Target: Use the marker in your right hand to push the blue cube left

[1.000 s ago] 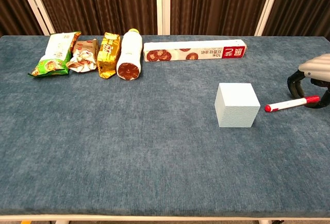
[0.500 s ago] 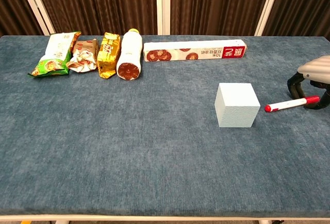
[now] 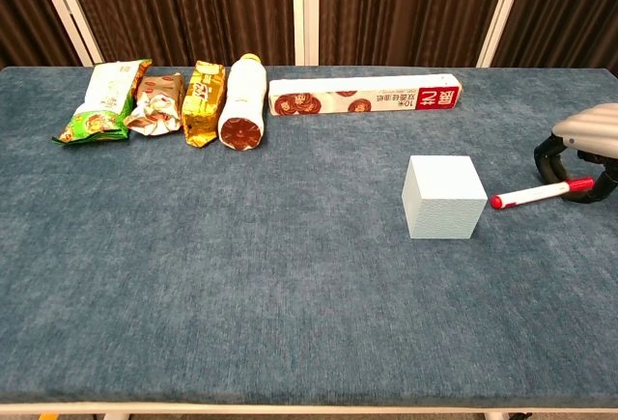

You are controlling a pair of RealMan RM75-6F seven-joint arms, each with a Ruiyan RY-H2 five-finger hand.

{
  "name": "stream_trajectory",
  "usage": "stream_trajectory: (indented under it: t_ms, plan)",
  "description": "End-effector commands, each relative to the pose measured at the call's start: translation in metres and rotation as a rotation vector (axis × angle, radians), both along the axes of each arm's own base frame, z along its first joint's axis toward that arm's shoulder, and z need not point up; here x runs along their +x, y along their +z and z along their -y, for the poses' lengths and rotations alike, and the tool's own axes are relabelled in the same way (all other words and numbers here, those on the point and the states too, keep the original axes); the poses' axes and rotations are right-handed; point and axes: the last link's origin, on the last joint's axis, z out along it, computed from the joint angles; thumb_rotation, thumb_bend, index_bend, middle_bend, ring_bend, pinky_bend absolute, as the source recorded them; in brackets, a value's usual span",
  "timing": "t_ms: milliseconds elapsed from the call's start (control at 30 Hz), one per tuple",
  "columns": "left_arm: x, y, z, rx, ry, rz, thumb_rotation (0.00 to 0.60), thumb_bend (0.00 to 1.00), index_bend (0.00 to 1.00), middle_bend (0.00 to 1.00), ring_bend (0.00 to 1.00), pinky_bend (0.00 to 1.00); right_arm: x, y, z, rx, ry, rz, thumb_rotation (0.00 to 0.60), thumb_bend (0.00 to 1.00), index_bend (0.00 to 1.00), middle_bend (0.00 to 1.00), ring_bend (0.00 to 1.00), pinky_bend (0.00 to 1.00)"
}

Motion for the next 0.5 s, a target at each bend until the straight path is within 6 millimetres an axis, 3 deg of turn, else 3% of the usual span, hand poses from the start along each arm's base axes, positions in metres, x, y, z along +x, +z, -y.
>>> stream_trajectory:
  t_ms: [33,500]
  plan:
    - [0.000,0.000,0.000,0.001,0.000,0.001,0.600,0.04,0.18,0.11,0.01,0.10,0.001,0.002,0.001,-0.005,0.003,0.006,0.600,0.31,0.59,0.56,0.94,1.00]
    - [-0.001,0.001,0.000,0.008,0.006,0.001,0.600,0.04,0.18,0.11,0.01,0.10,-0.001,0.025,-0.008,-0.045,-0.006,0.069,0.600,0.33,0.61,0.57,0.95,1.00]
